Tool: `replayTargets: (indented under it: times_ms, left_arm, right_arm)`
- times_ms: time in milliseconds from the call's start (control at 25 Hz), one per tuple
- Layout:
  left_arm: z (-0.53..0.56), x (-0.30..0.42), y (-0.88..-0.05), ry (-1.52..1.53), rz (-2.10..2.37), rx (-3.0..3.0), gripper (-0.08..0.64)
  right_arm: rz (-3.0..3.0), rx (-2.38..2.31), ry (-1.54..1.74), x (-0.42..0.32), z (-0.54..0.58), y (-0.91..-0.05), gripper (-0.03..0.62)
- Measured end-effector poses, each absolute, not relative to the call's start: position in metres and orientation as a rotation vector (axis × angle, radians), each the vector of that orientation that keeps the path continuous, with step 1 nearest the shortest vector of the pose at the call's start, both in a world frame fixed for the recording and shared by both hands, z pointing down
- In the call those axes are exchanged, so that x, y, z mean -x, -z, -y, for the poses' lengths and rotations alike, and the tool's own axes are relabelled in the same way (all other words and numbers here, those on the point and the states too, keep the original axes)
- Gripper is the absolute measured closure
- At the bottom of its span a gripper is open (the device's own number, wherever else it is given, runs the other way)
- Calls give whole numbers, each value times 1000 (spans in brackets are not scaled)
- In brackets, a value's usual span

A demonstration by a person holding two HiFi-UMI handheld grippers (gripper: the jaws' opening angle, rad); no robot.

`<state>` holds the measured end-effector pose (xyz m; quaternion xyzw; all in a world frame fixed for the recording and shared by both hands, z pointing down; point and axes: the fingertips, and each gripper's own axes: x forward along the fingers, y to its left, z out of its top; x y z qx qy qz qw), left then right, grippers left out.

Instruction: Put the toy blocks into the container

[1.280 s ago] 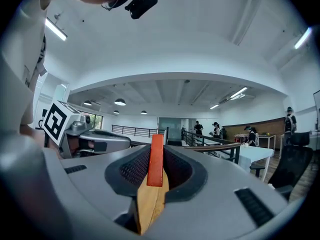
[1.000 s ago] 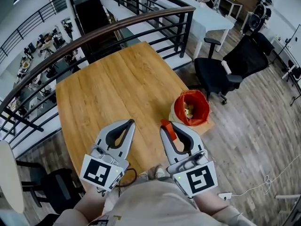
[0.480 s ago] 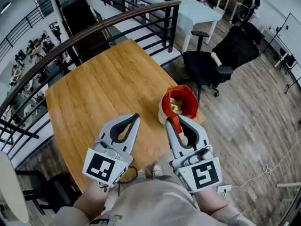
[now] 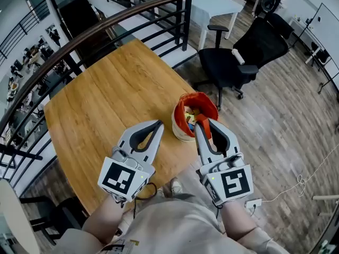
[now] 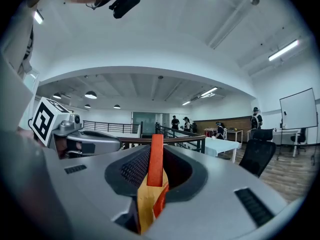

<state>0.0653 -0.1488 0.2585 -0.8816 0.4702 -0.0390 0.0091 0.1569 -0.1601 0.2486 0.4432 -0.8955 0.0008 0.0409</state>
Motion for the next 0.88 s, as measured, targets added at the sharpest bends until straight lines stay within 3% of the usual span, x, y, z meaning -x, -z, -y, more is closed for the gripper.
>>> replayTargets:
  times_ms: [880]
  left_arm:
    - [234, -82, -373, 312, -1493, 2928, 548]
  right_arm:
    - [2431, -1376, -144, -171, 248, -385, 514]
